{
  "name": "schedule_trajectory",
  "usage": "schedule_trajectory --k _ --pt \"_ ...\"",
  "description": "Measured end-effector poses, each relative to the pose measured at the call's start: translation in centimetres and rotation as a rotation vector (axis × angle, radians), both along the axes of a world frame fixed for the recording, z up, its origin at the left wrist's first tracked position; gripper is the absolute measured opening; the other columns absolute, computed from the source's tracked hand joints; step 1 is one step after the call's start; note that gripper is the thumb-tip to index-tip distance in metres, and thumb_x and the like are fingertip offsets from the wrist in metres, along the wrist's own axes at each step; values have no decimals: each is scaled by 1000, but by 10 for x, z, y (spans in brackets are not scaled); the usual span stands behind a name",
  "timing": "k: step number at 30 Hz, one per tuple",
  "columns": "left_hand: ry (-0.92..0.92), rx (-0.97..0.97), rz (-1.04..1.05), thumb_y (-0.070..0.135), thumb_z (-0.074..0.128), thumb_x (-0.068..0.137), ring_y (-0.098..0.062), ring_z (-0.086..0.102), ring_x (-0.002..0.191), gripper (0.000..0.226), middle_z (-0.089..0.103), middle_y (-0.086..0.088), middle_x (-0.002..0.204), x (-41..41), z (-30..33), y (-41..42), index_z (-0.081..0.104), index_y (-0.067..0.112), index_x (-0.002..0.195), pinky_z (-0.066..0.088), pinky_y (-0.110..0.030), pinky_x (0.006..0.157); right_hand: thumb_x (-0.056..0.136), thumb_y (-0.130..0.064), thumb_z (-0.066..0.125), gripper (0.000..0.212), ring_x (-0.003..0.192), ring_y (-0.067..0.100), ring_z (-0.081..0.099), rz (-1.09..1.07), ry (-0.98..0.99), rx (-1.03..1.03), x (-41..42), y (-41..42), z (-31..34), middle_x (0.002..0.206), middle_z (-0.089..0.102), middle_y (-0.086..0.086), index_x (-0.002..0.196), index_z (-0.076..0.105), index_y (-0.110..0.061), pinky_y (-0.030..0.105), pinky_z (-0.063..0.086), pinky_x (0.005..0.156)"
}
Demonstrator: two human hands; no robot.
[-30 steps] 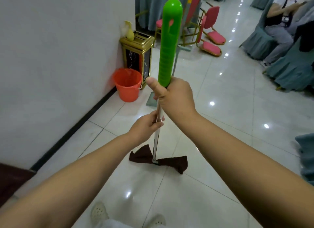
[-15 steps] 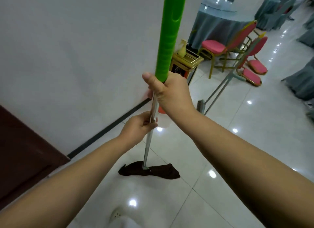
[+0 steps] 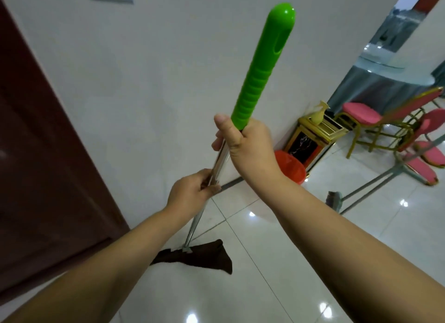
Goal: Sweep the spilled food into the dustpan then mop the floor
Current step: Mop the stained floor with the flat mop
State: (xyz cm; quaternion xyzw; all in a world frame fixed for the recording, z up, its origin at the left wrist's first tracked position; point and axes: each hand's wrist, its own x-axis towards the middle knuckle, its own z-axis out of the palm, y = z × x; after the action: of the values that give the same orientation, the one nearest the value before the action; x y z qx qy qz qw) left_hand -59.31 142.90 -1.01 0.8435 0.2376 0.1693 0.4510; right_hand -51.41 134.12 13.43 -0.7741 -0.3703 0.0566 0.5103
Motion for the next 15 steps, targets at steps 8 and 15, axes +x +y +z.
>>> schedule_trajectory --k 8,15 --pt "-64 6 161 42 64 83 -4 65 82 12 68 23 81 14 17 36 56 51 85 53 -29 76 86 -58 49 55 56 9 67 116 -31 47 26 55 17 56 69 -2 72 63 -7 39 57 69" --pt "-115 -2 256 56 56 75 -3 65 81 16 70 16 83 61 32 56 56 50 89 55 -36 78 88 -56 50 47 49 13 67 245 -34 83 80 95 43 54 68 6 68 58 -14 29 49 55"
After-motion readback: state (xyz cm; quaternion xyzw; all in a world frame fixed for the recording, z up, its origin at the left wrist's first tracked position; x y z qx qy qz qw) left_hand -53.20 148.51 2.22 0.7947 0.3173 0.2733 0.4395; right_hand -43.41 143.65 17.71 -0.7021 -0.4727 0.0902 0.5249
